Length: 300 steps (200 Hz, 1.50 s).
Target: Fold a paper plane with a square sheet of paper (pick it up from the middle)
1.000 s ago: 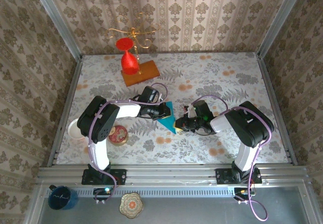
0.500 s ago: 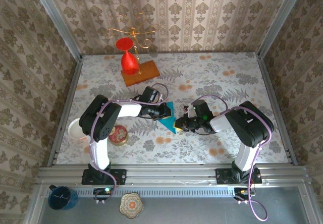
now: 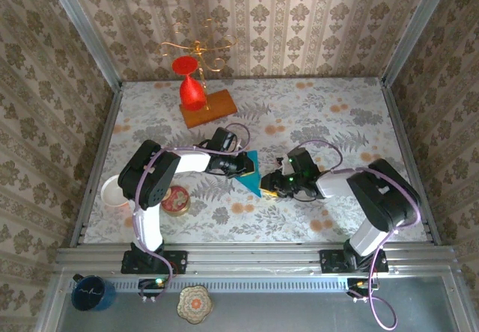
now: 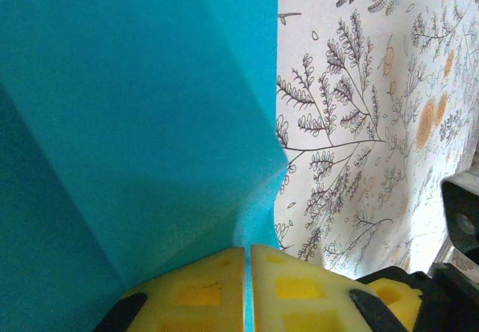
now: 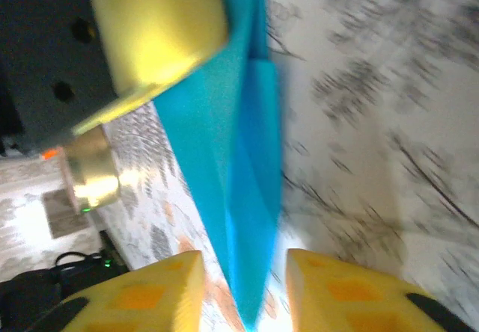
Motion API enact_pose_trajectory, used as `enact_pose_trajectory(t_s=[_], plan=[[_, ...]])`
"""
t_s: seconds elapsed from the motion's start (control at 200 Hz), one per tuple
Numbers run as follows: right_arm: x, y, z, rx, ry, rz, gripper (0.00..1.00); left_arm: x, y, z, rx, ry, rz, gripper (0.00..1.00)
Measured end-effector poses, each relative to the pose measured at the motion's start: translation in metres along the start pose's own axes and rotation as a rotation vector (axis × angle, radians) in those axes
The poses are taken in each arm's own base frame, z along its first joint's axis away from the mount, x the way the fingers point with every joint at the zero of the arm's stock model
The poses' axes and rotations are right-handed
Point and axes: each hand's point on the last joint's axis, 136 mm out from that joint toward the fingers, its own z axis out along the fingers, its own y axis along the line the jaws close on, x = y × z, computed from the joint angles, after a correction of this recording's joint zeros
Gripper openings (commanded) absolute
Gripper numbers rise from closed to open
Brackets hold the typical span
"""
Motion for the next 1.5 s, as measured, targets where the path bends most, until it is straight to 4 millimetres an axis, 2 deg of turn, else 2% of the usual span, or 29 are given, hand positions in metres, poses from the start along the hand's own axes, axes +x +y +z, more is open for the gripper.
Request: enact_pose_trajectory(t_s=[0.11, 0.245, 0.415, 0.515, 0.775, 1.095, 1.305, 1.501], plan=[[0.005, -0.002, -0.016, 0.058, -0.016, -0.003, 0.33, 0.000, 0.001, 0.000, -0.001, 0.001, 0.000, 0.13], [0.001, 0.008, -0.024, 0.089, -0.029, -0.038, 0.26, -0.001, 0.001, -0.001, 0.000, 0.002, -0.003, 0.13], [-0.008, 0.039, -0.013, 0.077, -0.024, -0.113, 0.21, 0.000, 0.001, -0.001, 0.000, 0.002, -0.004, 0.13], [-0.011, 0.046, -0.001, 0.087, -0.011, -0.139, 0.20, 0.000, 0.001, -0.001, 0.000, 0.003, -0.004, 0.13], [-0.003, 0.032, 0.021, 0.146, 0.041, -0.136, 0.18, 0.000, 0.001, -0.001, 0.004, 0.006, -0.004, 0.13], [0.001, 0.024, 0.024, 0.163, 0.055, -0.121, 0.18, 0.000, -0.002, -0.001, 0.012, 0.011, -0.002, 0.18], [0.006, 0.014, 0.027, 0.179, 0.069, -0.101, 0.18, 0.000, -0.003, -0.001, 0.015, 0.013, -0.002, 0.19], [0.007, 0.012, 0.029, 0.171, 0.070, -0.088, 0.18, 0.000, -0.003, -0.001, 0.016, 0.012, -0.002, 0.19]])
